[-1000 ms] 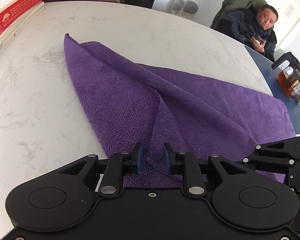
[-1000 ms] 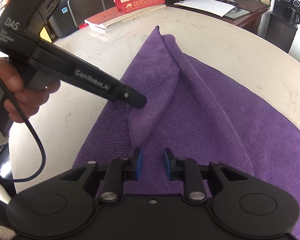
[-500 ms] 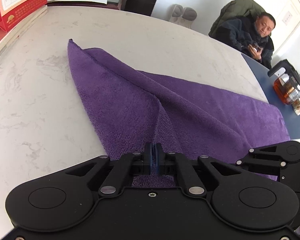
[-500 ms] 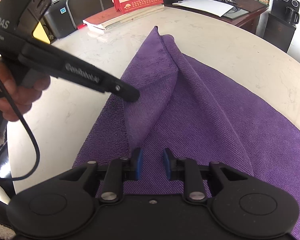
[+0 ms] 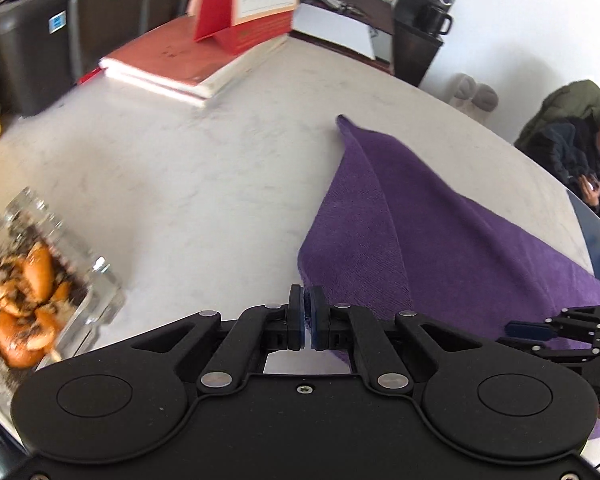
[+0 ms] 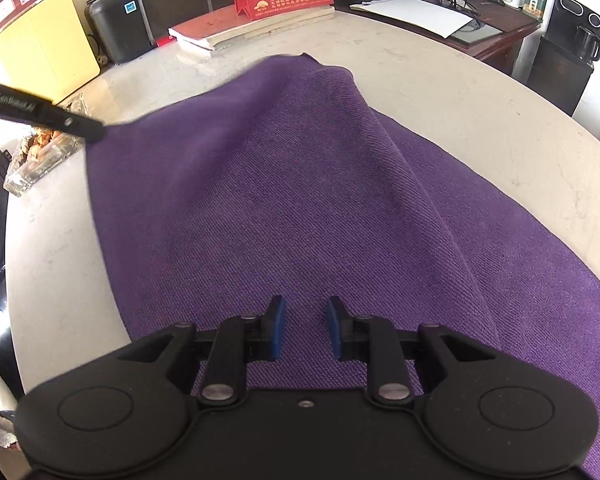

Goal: Fold towel

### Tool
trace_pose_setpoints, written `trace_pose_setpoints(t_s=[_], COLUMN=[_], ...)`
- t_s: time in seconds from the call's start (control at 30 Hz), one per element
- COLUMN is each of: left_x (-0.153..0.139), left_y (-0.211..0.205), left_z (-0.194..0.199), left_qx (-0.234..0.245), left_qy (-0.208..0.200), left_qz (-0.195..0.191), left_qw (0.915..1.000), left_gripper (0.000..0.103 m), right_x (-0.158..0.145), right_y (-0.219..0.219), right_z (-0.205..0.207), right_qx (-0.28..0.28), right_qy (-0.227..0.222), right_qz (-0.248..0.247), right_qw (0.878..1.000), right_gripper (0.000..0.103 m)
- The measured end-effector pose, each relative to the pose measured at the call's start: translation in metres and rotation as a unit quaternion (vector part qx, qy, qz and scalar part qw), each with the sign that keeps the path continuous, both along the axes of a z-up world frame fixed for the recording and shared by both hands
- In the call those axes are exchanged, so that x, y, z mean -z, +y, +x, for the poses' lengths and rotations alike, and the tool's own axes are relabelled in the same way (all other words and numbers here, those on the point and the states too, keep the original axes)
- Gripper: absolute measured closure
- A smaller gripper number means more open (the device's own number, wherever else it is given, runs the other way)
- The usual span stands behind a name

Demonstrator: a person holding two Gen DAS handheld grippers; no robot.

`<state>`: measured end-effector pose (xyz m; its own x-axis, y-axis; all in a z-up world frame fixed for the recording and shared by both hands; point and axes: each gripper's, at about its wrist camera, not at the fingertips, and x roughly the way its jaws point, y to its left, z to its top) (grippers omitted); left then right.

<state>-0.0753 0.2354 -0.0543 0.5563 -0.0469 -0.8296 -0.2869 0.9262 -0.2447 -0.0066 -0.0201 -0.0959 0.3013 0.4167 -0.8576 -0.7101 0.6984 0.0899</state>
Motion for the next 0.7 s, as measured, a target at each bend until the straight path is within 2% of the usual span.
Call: trace_pose_setpoints(t_s=[0.17, 0.33, 0.47, 0.57, 0.7], left_x=[0.018, 0.019, 0.007, -0.008, -0.030], left_y=[0.012, 0.009, 0.016, 0.023, 0.025], left_z=[-0.021, -0.030, -0.031, -0.029, -0.015], left_qx=[-0.024, -0.020, -0.034, -0.044, -0.039], left_qy=[0.025, 0.034, 0.032, 0.023, -0.002], left_qz=[-0.013, -0.007, 0.009, 0.035, 0.041], left_qw=[0.9993, 0.9992, 0.9989, 0.9981, 0.9984], left_gripper=[0.101, 0.100, 0.098, 0.098, 0.098], right_x=[-0.001, -0.001, -0.002, -0.007, -0.035], right_y=[0.005, 0.011, 0.012, 0.005, -0.021], right_z=[0.001, -0.002, -0.001, 0.003, -0.004], right_qx=[-0.007, -0.018, -0.017, -0.005, 0.012], right_qy=[-0.002, -0.004, -0.002, 0.003, -0.025], right_qz=[-0.010, -0.018, -0.016, -0.004, 0.023], right_qw=[1.000, 1.000, 1.000, 1.000, 0.999], right_gripper=[0.080, 0.069, 0.066, 0.066, 0.066])
